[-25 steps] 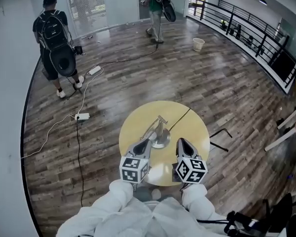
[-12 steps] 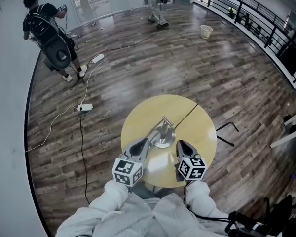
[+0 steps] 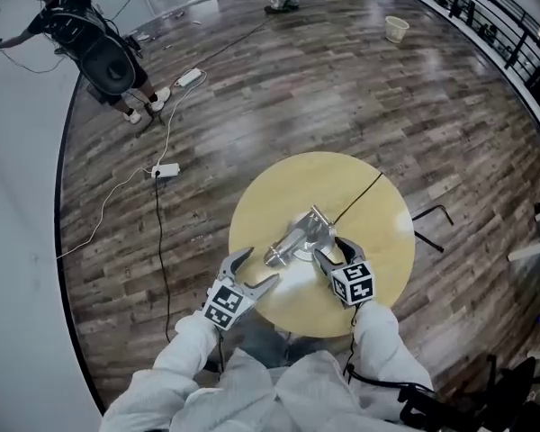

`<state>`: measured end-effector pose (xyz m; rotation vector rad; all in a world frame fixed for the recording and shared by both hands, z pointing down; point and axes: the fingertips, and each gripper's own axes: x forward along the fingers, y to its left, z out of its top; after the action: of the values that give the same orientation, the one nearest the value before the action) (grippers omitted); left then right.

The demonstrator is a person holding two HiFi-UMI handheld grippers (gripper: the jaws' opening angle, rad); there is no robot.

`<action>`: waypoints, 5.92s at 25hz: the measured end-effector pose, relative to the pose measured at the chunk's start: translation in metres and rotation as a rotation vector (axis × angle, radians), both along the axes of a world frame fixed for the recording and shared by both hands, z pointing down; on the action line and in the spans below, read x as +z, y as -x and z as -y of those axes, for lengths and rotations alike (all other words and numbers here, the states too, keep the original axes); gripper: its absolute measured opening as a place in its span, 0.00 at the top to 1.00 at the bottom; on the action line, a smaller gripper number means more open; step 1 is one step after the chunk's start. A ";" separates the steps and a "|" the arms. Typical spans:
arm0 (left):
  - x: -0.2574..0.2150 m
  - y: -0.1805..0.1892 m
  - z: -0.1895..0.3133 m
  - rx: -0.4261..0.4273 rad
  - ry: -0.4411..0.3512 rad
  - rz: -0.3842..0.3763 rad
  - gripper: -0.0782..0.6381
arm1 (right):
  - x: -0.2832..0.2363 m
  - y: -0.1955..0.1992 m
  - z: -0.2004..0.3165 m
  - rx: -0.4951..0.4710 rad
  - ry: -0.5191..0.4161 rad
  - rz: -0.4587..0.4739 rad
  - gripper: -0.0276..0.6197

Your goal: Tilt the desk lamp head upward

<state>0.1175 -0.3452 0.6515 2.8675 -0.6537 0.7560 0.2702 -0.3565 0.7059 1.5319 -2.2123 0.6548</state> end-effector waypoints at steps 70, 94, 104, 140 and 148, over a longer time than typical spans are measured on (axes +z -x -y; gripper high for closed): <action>-0.252 -0.022 -0.014 0.125 -0.249 -0.214 0.49 | 0.029 0.018 0.029 -0.147 0.066 -0.157 0.55; -0.315 -0.101 0.019 0.224 -0.262 -0.241 0.50 | 0.026 0.021 0.034 -0.143 0.066 -0.160 0.55; -0.313 -0.086 0.012 0.195 -0.277 -0.317 0.49 | 0.027 0.021 0.032 -0.114 0.093 -0.148 0.55; -0.126 -0.020 -0.083 -0.321 0.060 -0.393 0.89 | -0.174 0.028 -0.132 0.456 -0.399 0.135 0.93; -0.136 0.016 -0.117 -0.250 0.039 -0.393 0.89 | -0.171 0.071 -0.171 0.543 -0.396 0.131 0.93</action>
<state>0.1012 -0.2285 0.5158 2.7075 -0.8977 0.1615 0.1987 -0.1852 0.5353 2.3982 -2.1066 0.4865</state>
